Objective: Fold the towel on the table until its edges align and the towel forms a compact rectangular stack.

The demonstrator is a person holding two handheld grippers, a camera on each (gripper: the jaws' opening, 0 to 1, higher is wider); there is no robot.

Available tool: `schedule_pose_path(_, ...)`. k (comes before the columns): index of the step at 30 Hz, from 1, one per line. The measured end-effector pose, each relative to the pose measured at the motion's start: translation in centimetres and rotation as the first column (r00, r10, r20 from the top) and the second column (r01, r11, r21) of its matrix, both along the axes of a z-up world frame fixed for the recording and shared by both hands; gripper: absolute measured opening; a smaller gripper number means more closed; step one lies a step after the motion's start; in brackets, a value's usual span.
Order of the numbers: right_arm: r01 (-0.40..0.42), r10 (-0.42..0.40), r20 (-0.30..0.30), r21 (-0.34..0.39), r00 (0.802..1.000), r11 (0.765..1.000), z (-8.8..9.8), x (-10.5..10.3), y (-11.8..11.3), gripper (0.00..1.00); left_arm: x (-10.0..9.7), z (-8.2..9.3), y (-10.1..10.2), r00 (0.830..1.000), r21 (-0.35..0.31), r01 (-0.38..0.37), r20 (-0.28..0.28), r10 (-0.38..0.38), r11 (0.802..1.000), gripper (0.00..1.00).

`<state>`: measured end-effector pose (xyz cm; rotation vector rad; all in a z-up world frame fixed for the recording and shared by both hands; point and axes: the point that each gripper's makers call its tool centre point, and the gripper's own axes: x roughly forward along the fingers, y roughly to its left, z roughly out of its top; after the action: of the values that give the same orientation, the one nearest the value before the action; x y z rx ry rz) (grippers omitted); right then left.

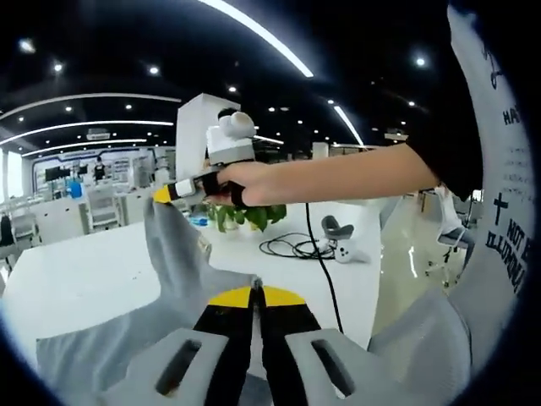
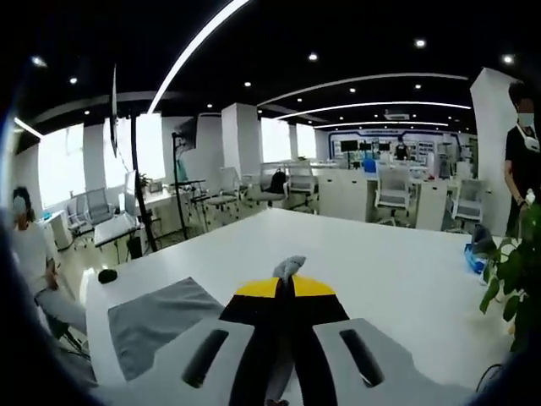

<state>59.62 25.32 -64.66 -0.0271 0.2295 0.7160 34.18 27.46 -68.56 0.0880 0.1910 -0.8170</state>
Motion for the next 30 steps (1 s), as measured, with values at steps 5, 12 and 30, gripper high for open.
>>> schedule_pose_path(5, -0.035, 0.035, 0.010, 0.019, 0.999, 0.999, 1.0, 0.1, 2.9, 0.01, -0.1, 1.0, 2.8, 0.998, 0.002, -0.058, 0.022, 0.058, 0.998, 0.02)
schedule_pose_path(12, -0.080, 0.080, -0.004, 0.037, 0.997, 0.996, 1.3, 0.2, 7.5, 0.01, 0.0, 1.4, 6.9, 0.993, 0.029, -0.110, 0.037, 0.109, 0.994, 0.02)
schedule_pose_path(30, -0.175, 0.177, -0.017, 0.081, 0.984, 0.981, 2.3, -1.7, 17.2, 0.01, -1.7, 2.1, 16.6, 0.950, 0.008, -0.306, 0.070, 0.304, 0.952, 0.02)
